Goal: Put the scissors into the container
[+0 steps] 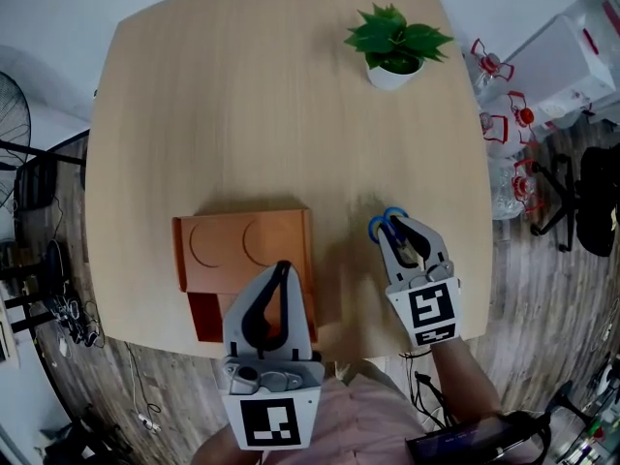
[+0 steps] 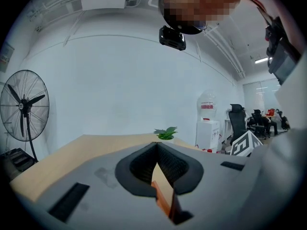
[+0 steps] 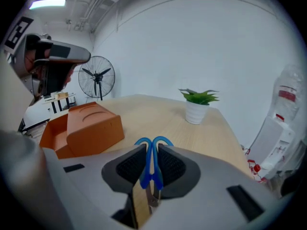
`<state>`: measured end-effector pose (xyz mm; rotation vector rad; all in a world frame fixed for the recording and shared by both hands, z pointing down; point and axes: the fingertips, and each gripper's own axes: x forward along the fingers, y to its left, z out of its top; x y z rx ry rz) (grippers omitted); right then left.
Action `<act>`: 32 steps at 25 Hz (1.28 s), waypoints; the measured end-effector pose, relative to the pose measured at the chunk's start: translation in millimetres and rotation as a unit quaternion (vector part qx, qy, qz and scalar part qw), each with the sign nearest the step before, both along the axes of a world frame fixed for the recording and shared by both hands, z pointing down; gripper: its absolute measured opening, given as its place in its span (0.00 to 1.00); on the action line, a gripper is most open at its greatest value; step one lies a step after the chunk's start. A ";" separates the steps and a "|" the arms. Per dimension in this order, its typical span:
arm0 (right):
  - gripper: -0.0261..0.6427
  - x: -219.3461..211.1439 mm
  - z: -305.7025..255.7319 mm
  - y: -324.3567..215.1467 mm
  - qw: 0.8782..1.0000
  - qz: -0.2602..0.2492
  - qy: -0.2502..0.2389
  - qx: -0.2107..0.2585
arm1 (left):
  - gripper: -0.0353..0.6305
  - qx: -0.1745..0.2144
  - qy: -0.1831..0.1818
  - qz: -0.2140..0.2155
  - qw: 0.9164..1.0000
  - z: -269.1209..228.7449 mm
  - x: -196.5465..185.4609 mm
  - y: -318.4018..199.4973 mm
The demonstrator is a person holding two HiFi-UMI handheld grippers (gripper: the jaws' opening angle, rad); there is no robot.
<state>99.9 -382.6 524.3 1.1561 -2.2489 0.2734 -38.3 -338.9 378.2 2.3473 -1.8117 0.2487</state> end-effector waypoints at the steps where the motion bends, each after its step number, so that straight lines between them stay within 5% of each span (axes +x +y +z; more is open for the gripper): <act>1: 0.16 2.7 -9.8 4.5 1.000 0.004 -0.008 0.011 | 0.07 0.006 -0.001 0.002 1.000 -4.4 3.6 3.8; 16: 0.15 59.5 -159.0 112.7 0.981 0.036 -0.075 0.174 | 0.07 0.091 -0.018 0.008 0.996 -85.8 50.6 106.8; 26: 0.15 79.3 -209.8 183.4 0.974 0.032 -0.084 0.208 | 0.07 0.158 -0.028 -0.001 0.987 -134.9 70.3 181.4; 32: 0.15 63.2 -213.4 212.2 0.973 0.006 -0.094 0.212 | 0.07 0.155 -0.034 -0.034 0.987 -140.3 53.1 214.7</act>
